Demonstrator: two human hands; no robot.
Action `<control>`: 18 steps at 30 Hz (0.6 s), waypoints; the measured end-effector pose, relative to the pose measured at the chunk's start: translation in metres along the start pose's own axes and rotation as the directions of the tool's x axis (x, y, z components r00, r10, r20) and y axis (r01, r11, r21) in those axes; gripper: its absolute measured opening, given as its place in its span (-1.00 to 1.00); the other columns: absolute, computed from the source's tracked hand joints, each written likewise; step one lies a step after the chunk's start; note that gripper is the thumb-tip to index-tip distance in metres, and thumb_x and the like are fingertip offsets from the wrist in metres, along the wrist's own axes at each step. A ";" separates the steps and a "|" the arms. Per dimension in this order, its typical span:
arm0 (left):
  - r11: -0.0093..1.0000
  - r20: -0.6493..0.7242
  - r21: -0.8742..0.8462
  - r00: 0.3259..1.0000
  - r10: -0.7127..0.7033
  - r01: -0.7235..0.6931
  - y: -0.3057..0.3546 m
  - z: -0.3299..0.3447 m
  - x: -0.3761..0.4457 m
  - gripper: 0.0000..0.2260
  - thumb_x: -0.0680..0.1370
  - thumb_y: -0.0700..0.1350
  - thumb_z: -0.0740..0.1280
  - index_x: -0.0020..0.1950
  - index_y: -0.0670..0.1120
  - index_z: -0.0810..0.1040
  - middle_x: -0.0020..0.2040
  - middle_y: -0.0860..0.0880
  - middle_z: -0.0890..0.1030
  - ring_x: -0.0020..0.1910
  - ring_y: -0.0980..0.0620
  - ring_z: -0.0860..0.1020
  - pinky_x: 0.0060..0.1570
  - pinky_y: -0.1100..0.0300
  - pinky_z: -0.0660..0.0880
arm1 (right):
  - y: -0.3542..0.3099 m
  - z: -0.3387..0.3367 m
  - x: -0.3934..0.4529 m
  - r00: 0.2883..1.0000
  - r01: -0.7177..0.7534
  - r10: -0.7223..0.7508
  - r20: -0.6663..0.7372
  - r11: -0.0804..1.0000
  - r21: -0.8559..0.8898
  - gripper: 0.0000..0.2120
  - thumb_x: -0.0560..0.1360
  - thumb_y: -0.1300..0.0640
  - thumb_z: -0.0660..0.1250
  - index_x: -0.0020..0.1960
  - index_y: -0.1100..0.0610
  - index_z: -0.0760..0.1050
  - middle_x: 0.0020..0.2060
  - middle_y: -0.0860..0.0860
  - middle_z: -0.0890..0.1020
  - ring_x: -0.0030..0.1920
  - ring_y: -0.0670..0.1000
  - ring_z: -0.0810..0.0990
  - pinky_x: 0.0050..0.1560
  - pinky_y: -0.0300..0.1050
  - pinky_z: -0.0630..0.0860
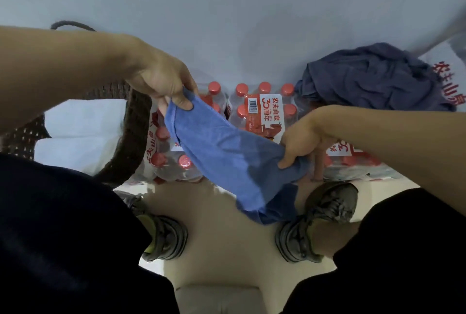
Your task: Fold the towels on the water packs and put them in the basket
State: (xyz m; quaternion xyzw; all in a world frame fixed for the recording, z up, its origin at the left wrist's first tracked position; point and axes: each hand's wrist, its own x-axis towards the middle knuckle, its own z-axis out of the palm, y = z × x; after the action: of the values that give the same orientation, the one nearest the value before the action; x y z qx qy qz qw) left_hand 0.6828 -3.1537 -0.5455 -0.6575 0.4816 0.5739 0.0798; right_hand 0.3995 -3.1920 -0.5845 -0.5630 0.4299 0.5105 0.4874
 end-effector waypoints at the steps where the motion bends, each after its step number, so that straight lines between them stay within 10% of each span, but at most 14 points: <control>1: 0.999 0.002 0.029 1.000 -0.016 0.016 -0.002 0.001 0.003 -0.89 0.55 -0.32 0.36 0.05 -0.22 0.61 -0.02 -0.17 0.69 -0.02 -0.12 0.67 -0.09 0.06 0.66 | 0.002 -0.004 0.001 0.997 0.025 -0.024 -0.080 1.000 0.010 -0.72 0.60 0.14 0.30 0.29 0.19 0.45 0.13 0.21 0.61 0.05 0.22 0.66 0.04 0.25 0.62; 9: 0.894 -0.371 0.440 0.924 0.095 0.085 -0.028 0.016 0.032 -0.86 0.52 -0.17 0.36 0.05 -0.12 0.62 -0.13 -0.06 0.59 -0.15 -0.10 0.54 -0.12 0.13 0.46 | 0.009 -0.031 0.005 0.864 0.333 -0.189 -0.466 0.910 0.248 -0.73 0.46 0.24 0.46 0.15 0.22 0.58 0.04 0.16 0.68 0.04 0.18 0.67 0.12 0.10 0.61; 15: 0.978 -0.432 -0.199 0.890 -0.146 0.063 -0.039 0.009 0.053 -0.80 0.56 -0.18 0.36 0.16 -0.19 0.60 0.02 -0.19 0.61 -0.05 -0.15 0.60 0.06 -0.09 0.59 | 0.009 -0.049 0.012 0.768 0.514 -0.089 -0.634 0.676 0.528 -0.76 0.40 0.26 0.53 0.03 0.19 0.55 0.05 0.08 0.65 0.11 0.12 0.63 0.06 0.06 0.61; 18: 0.931 -0.458 -0.365 0.865 -0.204 0.026 -0.040 0.017 0.066 -0.84 0.60 -0.21 0.31 0.15 -0.20 0.57 -0.01 -0.20 0.53 -0.15 -0.09 0.51 -0.38 0.13 0.51 | 0.007 -0.059 0.018 0.712 0.551 -0.039 -0.701 0.651 0.523 -0.78 0.43 0.32 0.48 0.00 0.10 0.55 0.00 0.04 0.63 0.07 0.08 0.61 -0.11 -0.05 0.58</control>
State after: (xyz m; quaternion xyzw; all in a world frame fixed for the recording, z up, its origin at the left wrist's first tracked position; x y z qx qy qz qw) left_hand 0.6921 -3.1576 -0.6234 -0.8123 0.3366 0.4592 -0.1267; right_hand 0.4034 -3.2513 -0.6034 -0.5371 0.6225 -0.0074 0.5692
